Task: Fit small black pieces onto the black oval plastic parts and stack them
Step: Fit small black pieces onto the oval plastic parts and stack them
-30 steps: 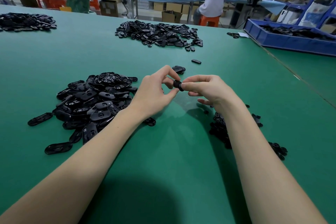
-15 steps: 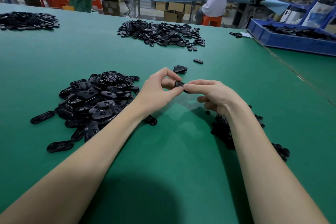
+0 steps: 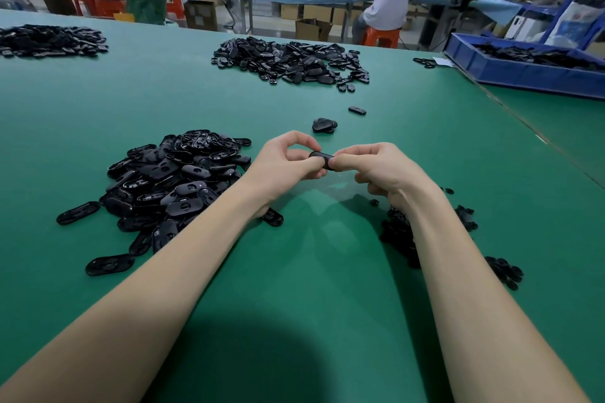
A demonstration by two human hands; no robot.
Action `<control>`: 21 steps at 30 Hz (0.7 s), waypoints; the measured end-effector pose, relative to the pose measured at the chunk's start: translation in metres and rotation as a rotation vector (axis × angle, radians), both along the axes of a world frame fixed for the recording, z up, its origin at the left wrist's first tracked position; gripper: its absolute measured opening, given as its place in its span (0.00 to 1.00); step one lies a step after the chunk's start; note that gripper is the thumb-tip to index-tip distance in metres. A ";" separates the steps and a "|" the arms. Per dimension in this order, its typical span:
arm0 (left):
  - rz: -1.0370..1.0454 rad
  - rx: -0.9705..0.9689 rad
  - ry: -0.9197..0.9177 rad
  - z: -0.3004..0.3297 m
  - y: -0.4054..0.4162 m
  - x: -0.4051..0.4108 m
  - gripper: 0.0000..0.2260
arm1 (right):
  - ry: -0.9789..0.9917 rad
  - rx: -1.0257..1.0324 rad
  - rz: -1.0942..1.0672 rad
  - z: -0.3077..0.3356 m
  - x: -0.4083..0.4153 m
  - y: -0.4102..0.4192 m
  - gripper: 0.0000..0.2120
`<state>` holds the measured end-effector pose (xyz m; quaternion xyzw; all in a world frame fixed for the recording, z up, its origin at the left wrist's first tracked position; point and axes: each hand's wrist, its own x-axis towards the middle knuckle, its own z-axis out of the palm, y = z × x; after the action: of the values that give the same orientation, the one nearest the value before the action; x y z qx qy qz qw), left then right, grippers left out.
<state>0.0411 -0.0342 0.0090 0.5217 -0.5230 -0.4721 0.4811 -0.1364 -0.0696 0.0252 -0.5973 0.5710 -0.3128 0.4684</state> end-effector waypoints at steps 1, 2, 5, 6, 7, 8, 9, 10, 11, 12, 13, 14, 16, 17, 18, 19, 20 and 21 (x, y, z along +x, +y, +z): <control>-0.001 0.003 -0.007 0.000 0.000 0.000 0.08 | 0.007 -0.008 -0.012 0.000 0.001 0.000 0.03; -0.002 0.006 -0.011 0.000 0.000 0.000 0.08 | 0.012 -0.016 -0.021 -0.001 0.002 0.000 0.04; -0.003 0.030 0.011 0.001 0.001 0.000 0.07 | -0.005 -0.038 -0.021 -0.003 0.003 -0.001 0.05; 0.001 0.038 0.014 0.001 0.000 -0.001 0.07 | -0.008 -0.047 -0.015 -0.003 0.004 -0.001 0.05; 0.007 0.045 0.016 0.001 0.000 -0.001 0.06 | -0.006 -0.056 -0.009 -0.004 0.005 -0.001 0.06; 0.015 0.051 0.019 0.002 0.001 -0.002 0.06 | -0.002 -0.063 -0.004 -0.005 0.006 -0.001 0.07; 0.022 0.056 0.021 0.002 0.001 -0.002 0.06 | -0.001 -0.068 -0.002 -0.005 0.007 -0.002 0.08; 0.030 0.059 0.018 0.002 0.000 -0.003 0.06 | -0.004 -0.075 0.000 -0.005 0.008 -0.002 0.08; 0.036 0.059 0.012 0.003 0.000 -0.003 0.06 | -0.010 -0.084 0.003 -0.005 0.009 -0.002 0.08; 0.040 0.058 0.007 0.003 0.001 -0.004 0.06 | -0.018 -0.095 0.006 -0.005 0.010 -0.003 0.08; 0.044 0.057 0.004 0.003 0.001 -0.004 0.06 | -0.025 -0.105 0.010 -0.006 0.010 -0.003 0.09; 0.050 0.055 0.007 0.003 0.002 -0.005 0.06 | -0.029 -0.114 0.014 -0.006 0.010 -0.002 0.09; 0.060 0.051 0.021 0.001 0.003 -0.006 0.06 | -0.031 -0.119 0.022 -0.007 0.009 -0.001 0.09; 0.064 0.048 0.023 0.001 0.003 -0.006 0.06 | -0.039 -0.111 0.026 -0.008 0.008 0.000 0.09; 0.063 0.042 0.021 0.000 0.003 -0.006 0.06 | -0.053 -0.096 0.029 -0.008 0.007 0.000 0.08; 0.056 0.039 0.024 0.000 0.003 -0.006 0.06 | -0.068 -0.079 0.034 -0.008 0.005 0.001 0.07; 0.044 0.043 0.036 0.000 0.002 -0.004 0.06 | -0.070 -0.066 0.043 -0.007 0.002 0.001 0.06; 0.031 0.053 0.052 0.000 0.002 -0.003 0.06 | -0.059 -0.063 0.055 -0.007 0.001 0.002 0.06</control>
<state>0.0381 -0.0319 0.0091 0.5297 -0.4895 -0.4919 0.4877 -0.1353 -0.0677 0.0183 -0.6178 0.5300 -0.3352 0.4744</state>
